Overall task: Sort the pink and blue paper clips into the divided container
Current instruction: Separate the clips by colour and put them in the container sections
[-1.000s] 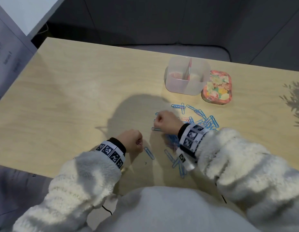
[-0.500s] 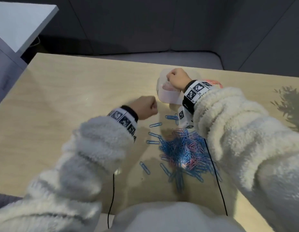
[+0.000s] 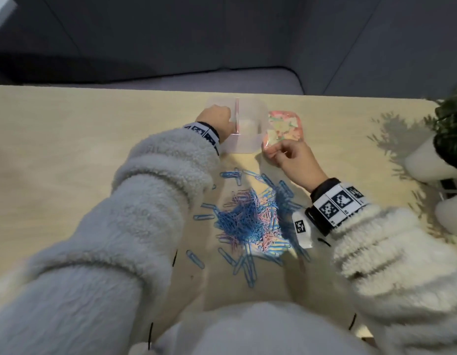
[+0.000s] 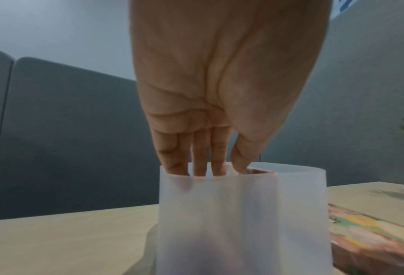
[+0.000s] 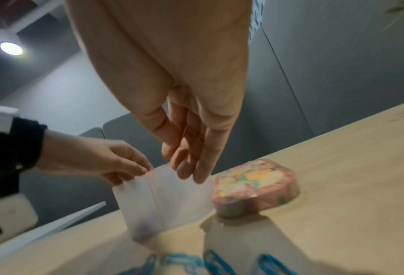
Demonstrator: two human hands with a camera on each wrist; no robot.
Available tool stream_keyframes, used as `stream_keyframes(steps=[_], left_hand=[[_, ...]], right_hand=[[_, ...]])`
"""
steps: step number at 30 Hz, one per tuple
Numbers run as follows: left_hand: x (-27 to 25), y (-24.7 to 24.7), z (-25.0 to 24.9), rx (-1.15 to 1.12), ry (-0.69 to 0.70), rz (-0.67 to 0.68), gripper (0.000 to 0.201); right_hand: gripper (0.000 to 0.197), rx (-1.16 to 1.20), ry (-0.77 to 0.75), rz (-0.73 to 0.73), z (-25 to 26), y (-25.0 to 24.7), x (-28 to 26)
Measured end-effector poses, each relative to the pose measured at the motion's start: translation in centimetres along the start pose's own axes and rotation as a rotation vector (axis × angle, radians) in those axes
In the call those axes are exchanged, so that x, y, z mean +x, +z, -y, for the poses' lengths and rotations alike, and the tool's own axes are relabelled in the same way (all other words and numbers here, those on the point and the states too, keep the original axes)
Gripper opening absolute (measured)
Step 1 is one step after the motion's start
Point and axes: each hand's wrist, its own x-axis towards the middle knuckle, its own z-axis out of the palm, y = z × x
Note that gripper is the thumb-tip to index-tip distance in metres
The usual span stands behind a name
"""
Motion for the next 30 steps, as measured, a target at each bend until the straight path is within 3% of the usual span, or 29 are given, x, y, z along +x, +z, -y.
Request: stream_keyframes(steps=[4,5,10,16,19,23,26,30], left_hand=[[-3.2,1.6,0.1,-0.079,0.121,-0.312,0.032],[-4.6,2.6,-0.1,-0.089,0.148,-0.316,0.029],[-11.4,9.2,-0.4,-0.113,0.258,0.134,0.022],[-15.0,11.7,1.7,-0.177,0.328,0.184,0.018],[-14.5,10.8,2.5,-0.255,0.278,0.123,0.017],[-11.9,9.7,1.6,-0.276,0.078,0.008,0.019],[-10.5,10.1,0.4,-0.234,-0.011,0.019,0.021],[-9.7,11.1,-0.1,-0.234,-0.019,0.051,0.013]], right_hand=[[0.021,-0.232,-0.031,0.206,-2.3,1.2,-2.7],[0.023,-0.292,-0.063,0.272,-2.6,1.8,-3.2],[0.034,-0.538,-0.292,0.443,-4.1,4.4,-5.3],[0.027,-0.605,-0.214,0.359,-5.4,2.6,-6.3],[0.024,-0.555,-0.188,0.281,-4.4,2.5,-5.2],[0.019,-0.538,-0.151,0.28,-2.2,3.9,-3.1],[0.011,-0.565,-0.065,0.305,-1.6,5.1,-2.0],[0.008,-0.621,-0.044,0.355,-1.6,5.6,-1.9]])
